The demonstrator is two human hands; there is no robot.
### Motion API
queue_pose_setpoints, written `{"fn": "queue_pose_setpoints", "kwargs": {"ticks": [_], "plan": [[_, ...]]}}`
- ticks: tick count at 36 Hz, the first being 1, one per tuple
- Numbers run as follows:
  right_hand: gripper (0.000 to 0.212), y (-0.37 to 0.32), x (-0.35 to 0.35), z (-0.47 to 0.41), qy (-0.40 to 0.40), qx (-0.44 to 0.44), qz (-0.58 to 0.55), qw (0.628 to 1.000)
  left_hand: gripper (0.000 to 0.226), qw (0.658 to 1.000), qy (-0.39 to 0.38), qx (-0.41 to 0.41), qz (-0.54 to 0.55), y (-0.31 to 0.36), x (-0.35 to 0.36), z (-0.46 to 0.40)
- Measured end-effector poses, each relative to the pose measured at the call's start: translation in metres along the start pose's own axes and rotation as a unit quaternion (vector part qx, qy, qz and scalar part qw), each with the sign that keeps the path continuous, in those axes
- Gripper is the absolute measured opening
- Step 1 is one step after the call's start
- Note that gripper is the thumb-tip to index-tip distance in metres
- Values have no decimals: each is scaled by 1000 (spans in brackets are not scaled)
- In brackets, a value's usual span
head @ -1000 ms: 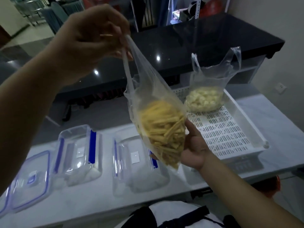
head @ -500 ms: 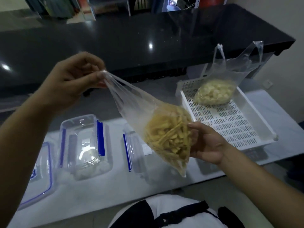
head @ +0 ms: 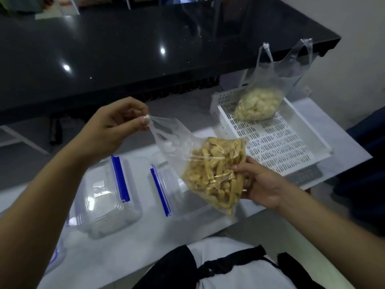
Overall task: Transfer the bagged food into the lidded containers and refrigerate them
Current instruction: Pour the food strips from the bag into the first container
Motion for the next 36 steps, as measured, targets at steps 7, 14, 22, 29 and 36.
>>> {"fn": "queue_pose_setpoints", "kwargs": {"ticks": [7,14,22,29,36], "plan": [[70,-4,-20,8,65,-4,21,998,17,997,-24,-64,-33,-35,13,16],[68,-7,-29,17,100,5,47,994,27,993,12,-119,-19,-53,30,40],[60,-15,-27,27,100,-2,82,992,11,988,48,-142,-33,-69,35,59],[55,-28,-28,23,95,-1,104,990,7,981,65,-176,-49,-78,47,74],[56,-37,-29,19,81,0,109,991,14,980,93,-169,-51,-78,57,79]]}}
Point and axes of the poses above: each hand's wrist, its own z-axis away from the middle knuckle, its own x-axis out of the palm, y = z × x, the point moved 3 cm from there along -z, towards the middle knuckle, and after that the axes turned 10 degrees about x, right-handed, at the moved point
